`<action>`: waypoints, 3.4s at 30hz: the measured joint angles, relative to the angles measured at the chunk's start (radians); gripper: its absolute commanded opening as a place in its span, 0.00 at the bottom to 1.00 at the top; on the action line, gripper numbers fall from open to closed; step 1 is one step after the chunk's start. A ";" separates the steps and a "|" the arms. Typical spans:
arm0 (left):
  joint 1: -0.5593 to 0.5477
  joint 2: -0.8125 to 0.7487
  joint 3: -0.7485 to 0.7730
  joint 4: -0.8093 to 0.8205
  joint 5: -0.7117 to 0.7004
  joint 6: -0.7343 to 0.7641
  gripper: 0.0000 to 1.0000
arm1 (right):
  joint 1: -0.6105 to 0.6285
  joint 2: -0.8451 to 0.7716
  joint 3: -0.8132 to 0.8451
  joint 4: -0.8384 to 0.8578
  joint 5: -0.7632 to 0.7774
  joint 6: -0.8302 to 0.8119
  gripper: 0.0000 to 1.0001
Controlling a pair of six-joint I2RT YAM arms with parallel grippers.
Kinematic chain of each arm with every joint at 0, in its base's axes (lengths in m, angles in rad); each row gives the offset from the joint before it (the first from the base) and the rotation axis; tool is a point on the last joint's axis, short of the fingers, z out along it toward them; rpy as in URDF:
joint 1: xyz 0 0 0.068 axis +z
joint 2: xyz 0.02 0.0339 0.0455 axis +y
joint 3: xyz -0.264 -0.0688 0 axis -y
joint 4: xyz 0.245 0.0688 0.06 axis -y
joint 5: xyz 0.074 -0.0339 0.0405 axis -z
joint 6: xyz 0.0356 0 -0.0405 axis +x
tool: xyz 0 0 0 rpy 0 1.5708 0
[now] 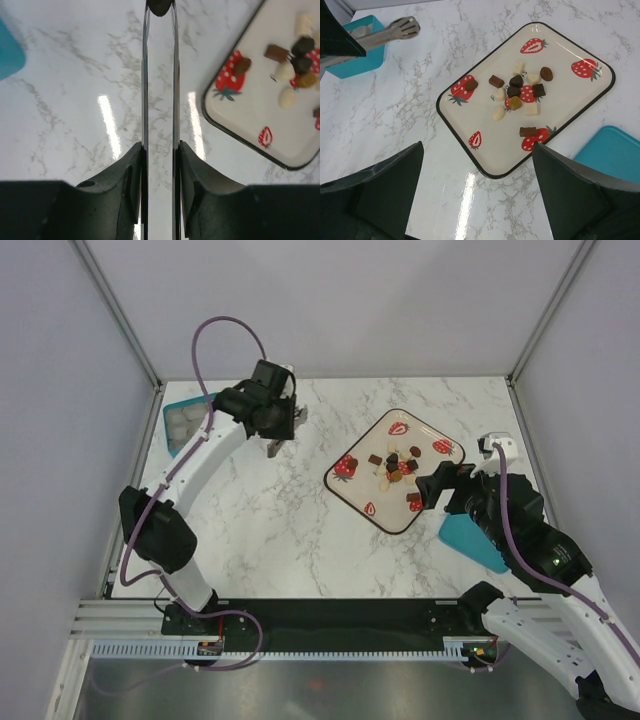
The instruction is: Pack the chocolate
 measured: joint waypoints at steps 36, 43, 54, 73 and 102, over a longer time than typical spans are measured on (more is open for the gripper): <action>0.604 0.251 0.167 0.041 -0.154 -0.050 0.39 | 0.000 0.056 -0.081 0.075 -0.038 -0.006 0.98; 0.597 0.306 0.187 0.054 -0.155 -0.037 0.40 | 0.000 0.087 -0.083 0.093 -0.038 -0.007 0.98; 0.595 0.335 0.192 0.058 -0.155 -0.022 0.52 | 0.000 0.106 -0.083 0.114 -0.038 -0.008 0.98; 0.511 0.140 0.103 0.058 -0.069 0.024 0.51 | 0.000 0.063 -0.065 0.082 -0.036 -0.003 0.98; -0.469 0.099 -0.123 0.095 -0.002 -0.055 0.54 | 0.000 -0.060 -0.002 -0.063 0.005 0.036 0.98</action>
